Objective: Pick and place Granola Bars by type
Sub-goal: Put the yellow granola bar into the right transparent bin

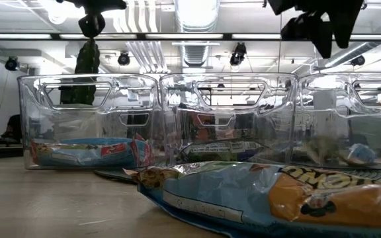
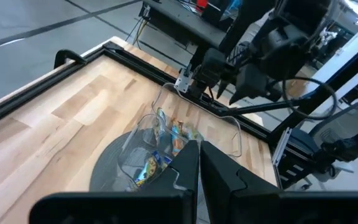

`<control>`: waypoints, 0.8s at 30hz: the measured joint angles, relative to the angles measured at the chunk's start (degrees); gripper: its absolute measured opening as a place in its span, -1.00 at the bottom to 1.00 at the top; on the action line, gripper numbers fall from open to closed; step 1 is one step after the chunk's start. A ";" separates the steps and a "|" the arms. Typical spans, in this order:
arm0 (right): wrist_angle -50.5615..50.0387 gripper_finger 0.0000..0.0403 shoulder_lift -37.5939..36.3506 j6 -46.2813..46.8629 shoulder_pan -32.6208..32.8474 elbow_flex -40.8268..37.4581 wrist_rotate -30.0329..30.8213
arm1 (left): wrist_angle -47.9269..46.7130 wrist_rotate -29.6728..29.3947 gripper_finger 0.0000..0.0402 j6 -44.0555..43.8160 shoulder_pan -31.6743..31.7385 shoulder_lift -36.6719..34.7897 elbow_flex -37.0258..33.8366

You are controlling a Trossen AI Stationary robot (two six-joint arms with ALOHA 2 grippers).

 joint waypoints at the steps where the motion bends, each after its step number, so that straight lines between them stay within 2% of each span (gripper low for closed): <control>1: 0.05 -0.21 0.00 0.43 -0.01 -0.28 0.01 | 0.02 0.02 -1.00 -0.05 0.00 0.00 0.00; 4: 1.41 -0.09 -0.49 0.74 0.00 -0.48 0.22 | 0.49 0.02 -1.00 -0.34 0.00 0.26 0.00; 7: 5.28 -0.05 -2.46 3.05 0.11 -0.02 0.45 | 3.79 0.33 -1.00 -5.21 -0.04 1.02 -0.04; 13: 14.23 -0.09 -8.53 9.88 0.04 1.86 4.99 | 15.89 10.99 -1.00 -9.45 -0.37 2.62 -0.07; 17: 21.33 -0.10 -13.21 14.51 0.03 2.37 8.04 | 21.90 11.99 -0.98 -11.47 -0.50 3.31 -0.07; 20: 27.69 -0.08 -16.30 15.29 0.00 2.36 8.20 | 23.97 13.61 -0.90 -11.83 -0.60 3.72 -0.07; 24: 34.37 -0.05 -19.33 10.04 0.34 2.39 8.12 | 24.13 13.83 -0.72 -12.13 -1.02 4.09 -0.07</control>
